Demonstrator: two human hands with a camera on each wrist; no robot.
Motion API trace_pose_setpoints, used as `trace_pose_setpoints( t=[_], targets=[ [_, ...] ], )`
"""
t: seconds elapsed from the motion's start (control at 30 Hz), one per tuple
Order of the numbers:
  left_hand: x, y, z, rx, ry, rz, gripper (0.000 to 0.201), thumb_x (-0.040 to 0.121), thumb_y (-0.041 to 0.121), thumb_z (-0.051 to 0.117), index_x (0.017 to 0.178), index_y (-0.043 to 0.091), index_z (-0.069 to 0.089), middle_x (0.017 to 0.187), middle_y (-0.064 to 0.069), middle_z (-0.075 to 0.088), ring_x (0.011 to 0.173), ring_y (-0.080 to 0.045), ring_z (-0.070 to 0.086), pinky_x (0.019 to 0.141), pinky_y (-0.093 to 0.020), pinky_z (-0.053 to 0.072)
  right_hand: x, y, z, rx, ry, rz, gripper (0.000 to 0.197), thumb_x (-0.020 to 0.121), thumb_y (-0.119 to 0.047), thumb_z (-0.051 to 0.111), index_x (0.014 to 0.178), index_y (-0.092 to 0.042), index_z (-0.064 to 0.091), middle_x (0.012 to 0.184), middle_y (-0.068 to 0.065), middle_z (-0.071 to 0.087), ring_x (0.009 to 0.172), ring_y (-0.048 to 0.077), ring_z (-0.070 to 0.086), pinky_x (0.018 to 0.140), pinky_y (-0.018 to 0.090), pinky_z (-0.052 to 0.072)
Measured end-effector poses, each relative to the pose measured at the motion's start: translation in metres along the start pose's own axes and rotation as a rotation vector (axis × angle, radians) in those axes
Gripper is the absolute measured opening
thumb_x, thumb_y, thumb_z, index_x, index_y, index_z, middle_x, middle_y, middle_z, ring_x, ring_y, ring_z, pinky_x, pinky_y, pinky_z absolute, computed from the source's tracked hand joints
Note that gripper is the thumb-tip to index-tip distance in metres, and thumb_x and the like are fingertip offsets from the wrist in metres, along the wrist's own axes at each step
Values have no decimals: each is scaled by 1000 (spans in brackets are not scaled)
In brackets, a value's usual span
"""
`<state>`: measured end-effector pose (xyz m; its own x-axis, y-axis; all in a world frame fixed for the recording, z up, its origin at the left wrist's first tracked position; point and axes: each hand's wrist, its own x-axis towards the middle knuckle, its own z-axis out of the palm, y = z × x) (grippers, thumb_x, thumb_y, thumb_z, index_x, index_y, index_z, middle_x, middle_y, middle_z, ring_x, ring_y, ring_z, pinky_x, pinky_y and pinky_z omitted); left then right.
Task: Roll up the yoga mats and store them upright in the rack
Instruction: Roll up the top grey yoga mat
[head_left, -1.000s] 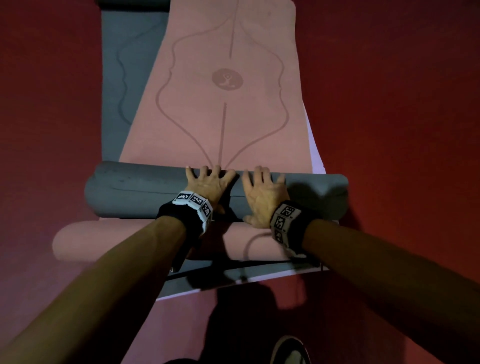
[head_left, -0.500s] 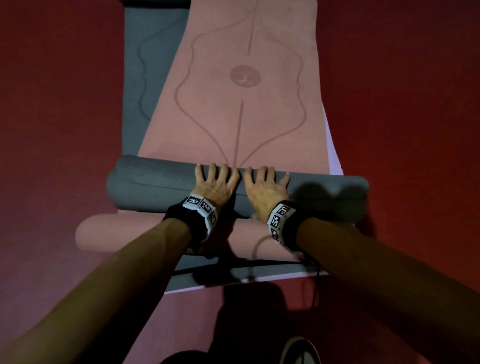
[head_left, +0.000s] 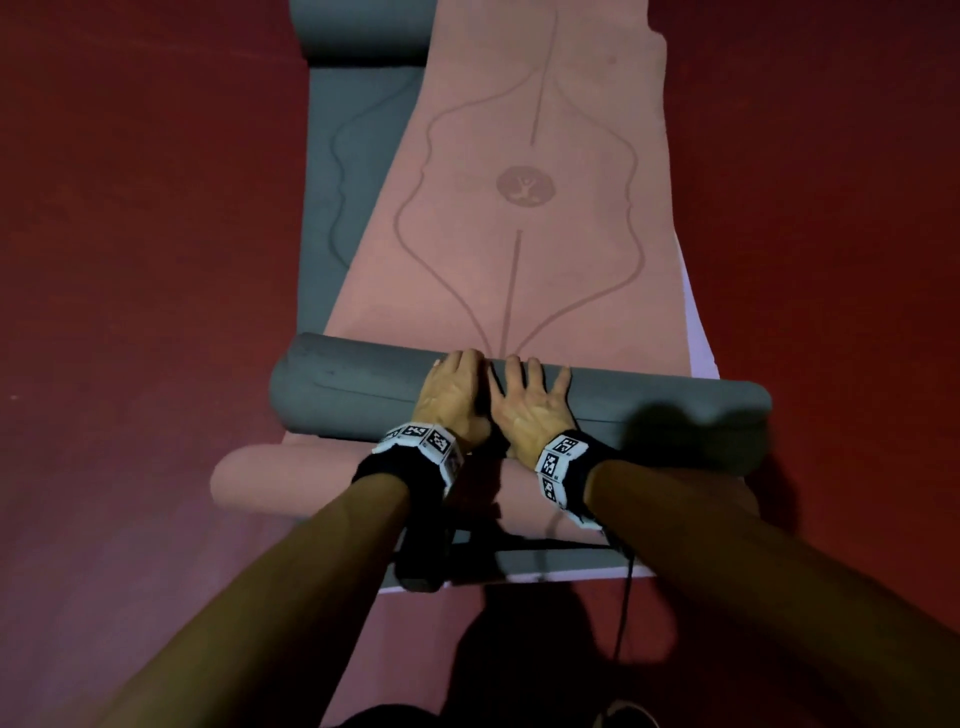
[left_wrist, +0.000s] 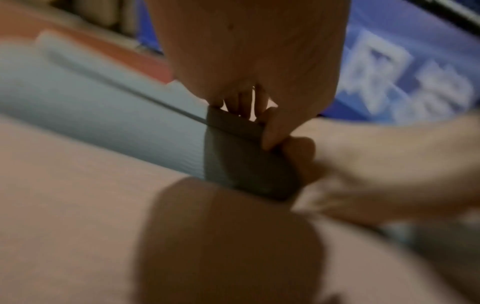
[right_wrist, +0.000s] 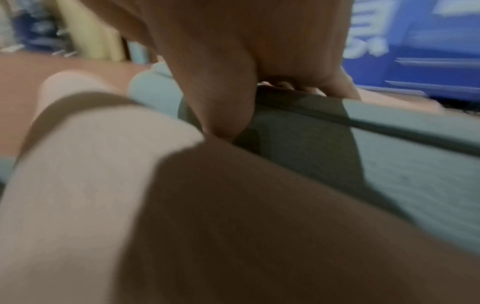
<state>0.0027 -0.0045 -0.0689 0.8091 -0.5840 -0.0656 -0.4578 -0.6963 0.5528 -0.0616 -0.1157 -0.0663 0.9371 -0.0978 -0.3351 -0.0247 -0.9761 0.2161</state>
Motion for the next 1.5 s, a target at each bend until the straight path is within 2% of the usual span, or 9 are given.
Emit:
trace_pose_setpoints(
  t=[0.3, 0.47, 0.57, 0.67, 0.8, 0.97, 1.1, 1.27, 1.5],
  targets=[
    [2, 59, -21, -261, 600, -393, 25, 83, 26, 65, 100, 9, 57, 106, -14, 54, 102, -36, 52, 89, -46, 41, -3, 21, -24, 213, 105, 92, 106, 78, -13, 70, 159, -22, 2, 156, 16, 22, 138, 38, 28, 106, 70, 27],
    [21, 91, -47, -609, 894, -674, 75, 67, 49, 85, 110, 2, 46, 110, -15, 48, 107, -35, 46, 84, -32, 28, -2, 51, -63, 401, 308, 276, 117, 69, -24, 86, 157, -19, 9, 149, 13, 32, 135, 36, 34, 101, 70, 32],
    [33, 109, -67, -900, 667, -784, 116, 58, 67, 84, 139, 7, 27, 134, -16, 38, 124, -32, 40, 94, -31, 30, -5, 65, -83, 547, 396, 345, 124, 64, -40, 89, 156, -21, 8, 149, 10, 33, 135, 34, 35, 101, 65, 34],
    [43, 126, -81, -1217, 463, -579, 116, 65, 63, 82, 149, 21, 14, 143, -4, 44, 120, -15, 53, 102, -31, 44, -12, 75, -106, 722, 477, 368, 117, 67, -32, 85, 156, -23, 10, 150, 9, 33, 137, 34, 35, 103, 62, 35],
    [53, 148, -103, -1260, 537, -347, 81, 75, 42, 85, 131, 27, 29, 118, 13, 60, 99, 7, 61, 82, -13, 52, -26, 81, -137, 936, 637, 379, 92, 79, -20, 70, 154, -19, 16, 145, 15, 39, 133, 39, 40, 107, 55, 38],
    [54, 183, -133, -1029, 611, -128, 87, 64, 54, 87, 129, 27, 35, 116, 15, 62, 100, 5, 62, 85, -14, 52, -46, 97, -170, 1038, 766, 407, 81, 89, -26, 64, 152, -18, 14, 144, 16, 39, 125, 37, 48, 92, 43, 43],
    [58, 224, -144, -883, 583, 40, 96, 54, 66, 86, 124, 32, 30, 120, 9, 58, 109, -8, 61, 94, -34, 53, -60, 121, -188, 1100, 975, 487, 91, 92, -29, 64, 159, -18, 3, 160, 14, 24, 142, 27, 33, 113, 37, 30],
    [55, 282, -127, -788, 510, 140, 101, 57, 65, 84, 130, 24, 29, 125, 2, 51, 111, -11, 54, 88, -25, 49, -77, 162, -175, 1133, 1108, 605, 84, 95, -15, 52, 160, -14, -2, 166, 17, 9, 152, 35, 13, 122, 57, 18],
    [48, 354, -58, -772, 332, 212, 100, 56, 67, 83, 128, 22, 30, 119, 1, 51, 110, -17, 54, 93, -39, 51, -159, 222, -147, 1383, 1192, 683, 111, 66, -73, 25, 158, -14, 12, 158, 8, 28, 142, 20, 33, 119, 39, 30]
  ],
)
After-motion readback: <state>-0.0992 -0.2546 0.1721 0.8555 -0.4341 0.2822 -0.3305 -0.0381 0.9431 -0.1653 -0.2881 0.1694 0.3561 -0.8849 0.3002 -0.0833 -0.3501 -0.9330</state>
